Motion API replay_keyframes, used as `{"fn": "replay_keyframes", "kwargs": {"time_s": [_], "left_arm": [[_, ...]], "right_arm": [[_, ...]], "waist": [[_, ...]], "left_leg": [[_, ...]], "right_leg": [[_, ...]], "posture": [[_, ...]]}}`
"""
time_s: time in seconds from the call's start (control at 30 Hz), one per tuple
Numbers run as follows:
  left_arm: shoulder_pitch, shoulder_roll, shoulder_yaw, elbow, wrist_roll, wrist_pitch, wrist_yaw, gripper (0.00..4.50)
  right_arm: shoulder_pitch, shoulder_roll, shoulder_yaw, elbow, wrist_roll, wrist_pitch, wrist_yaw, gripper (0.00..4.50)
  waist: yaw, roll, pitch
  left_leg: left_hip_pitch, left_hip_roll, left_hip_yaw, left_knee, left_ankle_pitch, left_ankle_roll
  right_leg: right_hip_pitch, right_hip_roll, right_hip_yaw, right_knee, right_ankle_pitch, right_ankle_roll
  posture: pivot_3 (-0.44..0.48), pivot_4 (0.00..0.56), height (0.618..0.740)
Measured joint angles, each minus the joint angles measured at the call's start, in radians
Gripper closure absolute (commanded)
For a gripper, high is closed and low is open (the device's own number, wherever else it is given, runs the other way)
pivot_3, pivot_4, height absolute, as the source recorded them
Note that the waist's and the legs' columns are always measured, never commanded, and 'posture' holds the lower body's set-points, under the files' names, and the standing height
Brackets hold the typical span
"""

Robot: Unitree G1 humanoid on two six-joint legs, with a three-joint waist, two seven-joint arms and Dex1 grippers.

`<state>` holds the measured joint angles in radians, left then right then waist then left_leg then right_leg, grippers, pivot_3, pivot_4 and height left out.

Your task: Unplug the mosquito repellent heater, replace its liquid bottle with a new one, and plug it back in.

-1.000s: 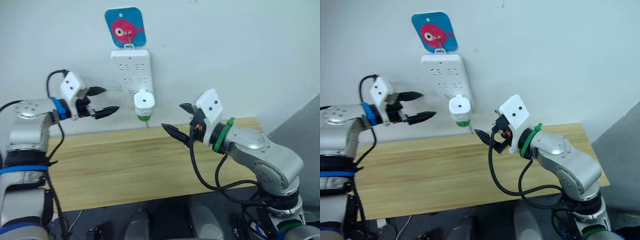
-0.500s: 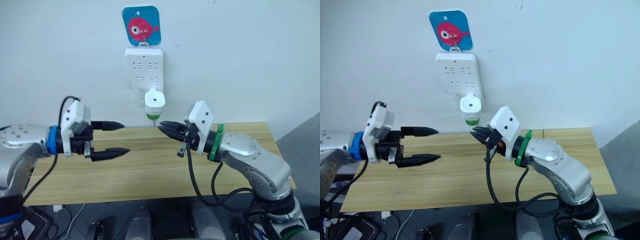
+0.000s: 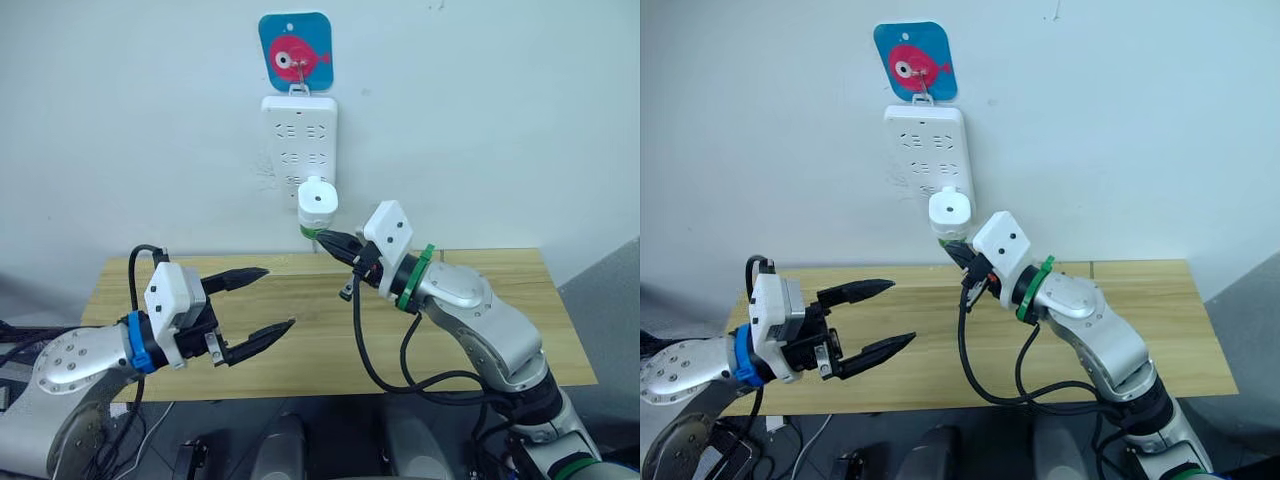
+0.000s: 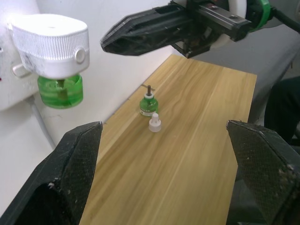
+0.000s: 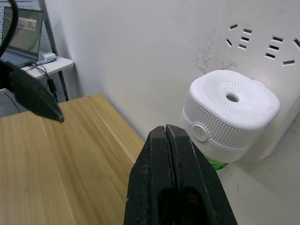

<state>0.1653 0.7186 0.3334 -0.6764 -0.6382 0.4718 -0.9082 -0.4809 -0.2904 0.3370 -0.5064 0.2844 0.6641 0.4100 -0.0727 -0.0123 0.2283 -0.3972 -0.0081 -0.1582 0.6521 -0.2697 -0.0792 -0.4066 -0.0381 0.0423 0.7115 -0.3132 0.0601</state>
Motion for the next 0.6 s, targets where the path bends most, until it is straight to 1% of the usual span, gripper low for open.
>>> {"fn": "replay_keyframes", "kwargs": {"time_s": [0.23, 0.47, 0.6], "left_arm": [[-0.003, 0.001, -0.024, 0.000, 0.004, -0.022, 0.025, 0.00], [-0.026, 0.006, -0.045, 0.003, 0.008, -0.025, 0.026, 0.00], [-0.062, 0.013, -0.056, 0.019, 0.012, -0.025, 0.025, 0.00]], "right_arm": [[0.000, 0.038, 0.000, 0.051, -0.058, -0.001, -0.032, 4.49], [0.000, 0.071, 0.000, 0.066, -0.088, 0.000, -0.048, 4.49], [0.000, 0.080, 0.002, 0.066, -0.096, 0.013, -0.044, 4.49]], "waist": [[0.006, 0.000, 0.000], [0.008, 0.000, 0.000], [0.010, 0.000, 0.000]], "left_leg": [[0.002, 0.000, 0.001, -0.004, 0.000, 0.000], [0.003, 0.000, 0.001, -0.006, 0.000, -0.001], [0.003, 0.000, 0.001, -0.006, 0.001, -0.001]], "right_leg": [[0.000, 0.000, 0.000, 0.000, 0.000, 0.000], [0.000, 0.001, 0.001, -0.001, 0.000, 0.000], [0.000, 0.001, 0.000, -0.001, 0.000, 0.000]], "posture": [[0.002, 0.181, 0.740], [0.000, 0.179, 0.740], [-0.003, 0.179, 0.740]]}}
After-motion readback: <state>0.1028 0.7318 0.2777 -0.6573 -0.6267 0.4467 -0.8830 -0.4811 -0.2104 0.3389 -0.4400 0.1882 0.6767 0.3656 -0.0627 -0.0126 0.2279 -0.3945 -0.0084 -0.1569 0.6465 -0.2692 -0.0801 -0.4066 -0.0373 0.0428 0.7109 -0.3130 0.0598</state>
